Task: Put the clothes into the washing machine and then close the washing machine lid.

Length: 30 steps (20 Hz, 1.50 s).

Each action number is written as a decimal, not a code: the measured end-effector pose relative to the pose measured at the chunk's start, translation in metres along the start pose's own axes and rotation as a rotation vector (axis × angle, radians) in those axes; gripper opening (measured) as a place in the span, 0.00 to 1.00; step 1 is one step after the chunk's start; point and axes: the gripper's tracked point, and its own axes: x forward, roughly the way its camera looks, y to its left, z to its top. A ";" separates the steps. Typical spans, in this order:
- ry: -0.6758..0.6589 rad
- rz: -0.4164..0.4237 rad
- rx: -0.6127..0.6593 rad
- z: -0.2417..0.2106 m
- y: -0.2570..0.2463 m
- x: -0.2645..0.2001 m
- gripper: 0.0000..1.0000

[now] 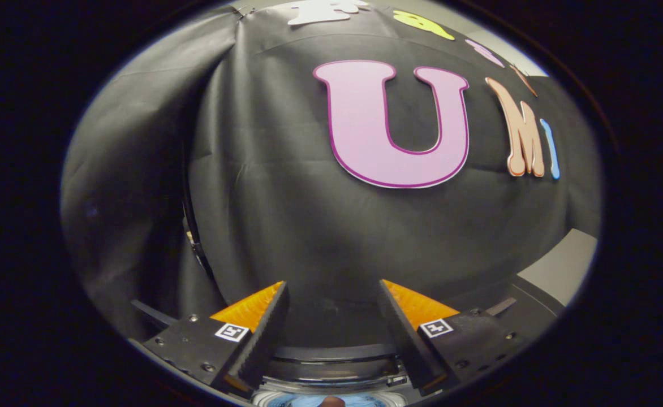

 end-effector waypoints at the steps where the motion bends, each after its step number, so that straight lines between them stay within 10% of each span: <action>1: 0.000 -0.001 0.001 -0.001 0.000 -0.004 0.94; 30: -0.054 -0.009 0.008 -0.042 -0.004 -0.104 0.94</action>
